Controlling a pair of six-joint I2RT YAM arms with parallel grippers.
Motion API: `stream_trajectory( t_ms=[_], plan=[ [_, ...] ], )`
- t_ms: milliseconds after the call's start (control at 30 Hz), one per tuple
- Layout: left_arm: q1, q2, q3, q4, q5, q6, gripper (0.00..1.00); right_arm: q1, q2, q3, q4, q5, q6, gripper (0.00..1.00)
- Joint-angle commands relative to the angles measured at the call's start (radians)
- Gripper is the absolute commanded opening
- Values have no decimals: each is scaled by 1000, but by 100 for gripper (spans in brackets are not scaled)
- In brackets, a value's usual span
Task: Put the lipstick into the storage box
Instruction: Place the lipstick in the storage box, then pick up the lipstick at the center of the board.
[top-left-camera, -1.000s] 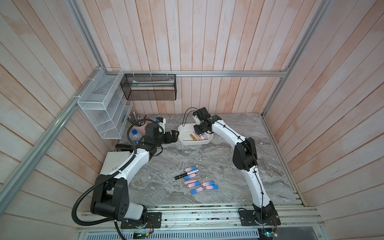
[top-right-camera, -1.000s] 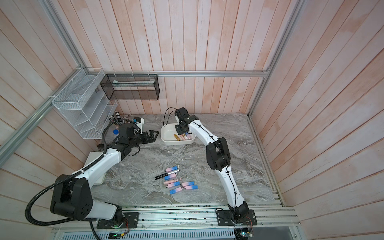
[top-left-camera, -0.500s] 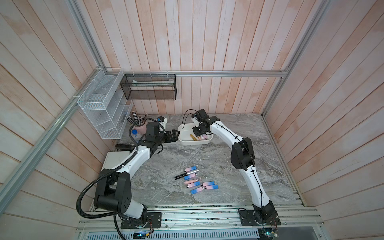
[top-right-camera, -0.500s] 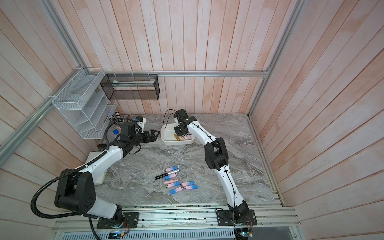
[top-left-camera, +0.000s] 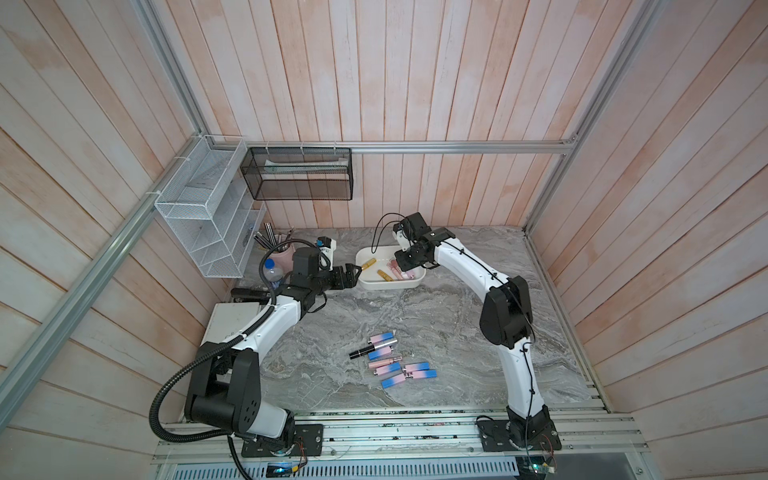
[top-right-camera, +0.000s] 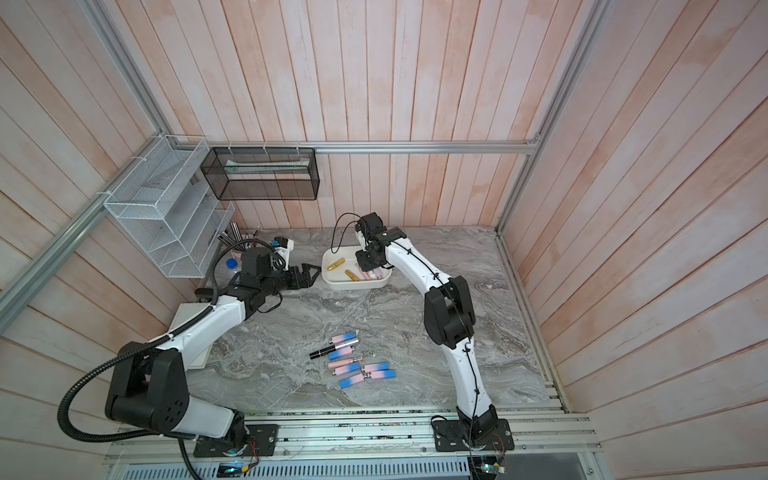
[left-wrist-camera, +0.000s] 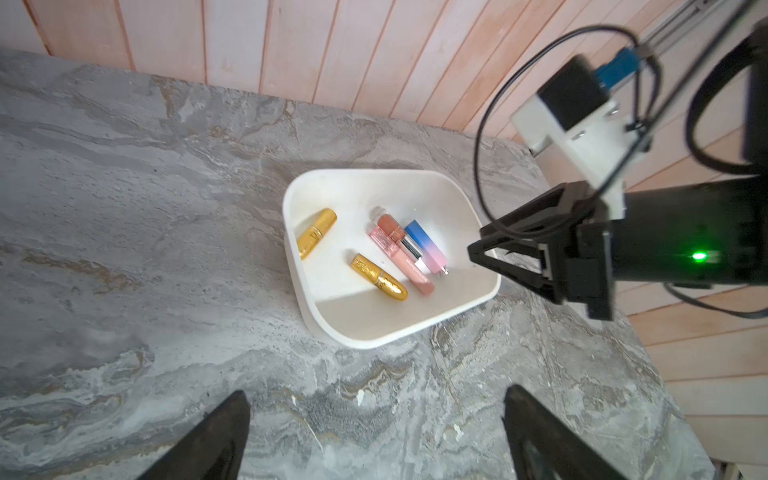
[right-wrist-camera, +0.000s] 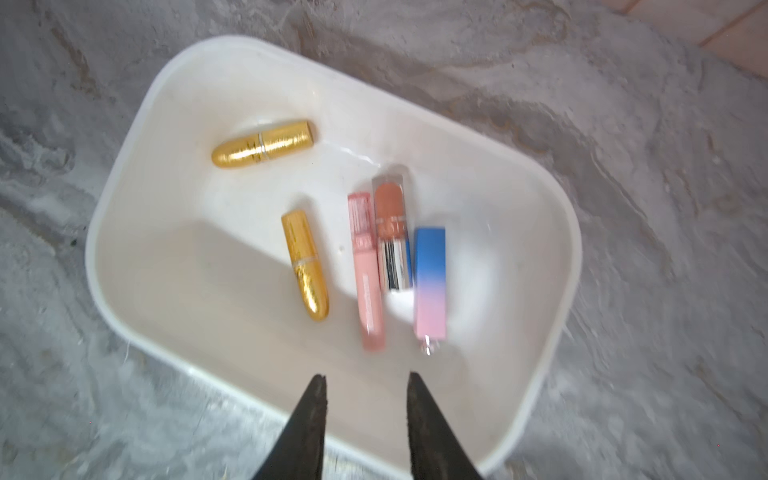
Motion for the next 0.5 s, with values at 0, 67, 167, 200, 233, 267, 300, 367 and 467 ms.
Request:
stream_trajectory(
  t_ms=[0, 67, 167, 200, 233, 267, 300, 367, 467],
  plan=[
    [-76, -37, -43, -33, -22, 54, 96, -9, -135, -188, 36, 11, 37, 34],
    [-116, -44, -67, -46, -41, 69, 96, -16, -201, -280, 42, 8, 54, 34],
    [-153, -59, -109, -53, -54, 68, 96, -25, -281, -393, 44, 1, 77, 34],
    [-163, -62, -121, -56, -59, 70, 96, -27, -308, -426, 43, 1, 84, 34],
    [-174, -65, -129, -61, -63, 75, 96, -28, -331, -455, 43, 1, 89, 34],
    [-183, -64, -134, -68, -67, 85, 96, -30, -350, -474, 42, 1, 93, 34],
    [-192, -59, -138, -74, -70, 93, 95, -30, -367, -496, 42, 3, 98, 34],
    [-207, -42, -144, -89, -69, 105, 93, -34, -400, -531, 46, 5, 108, 34],
    [-238, -14, -144, -109, -63, 125, 90, -37, -442, -579, 53, 6, 125, 34]
  ],
)
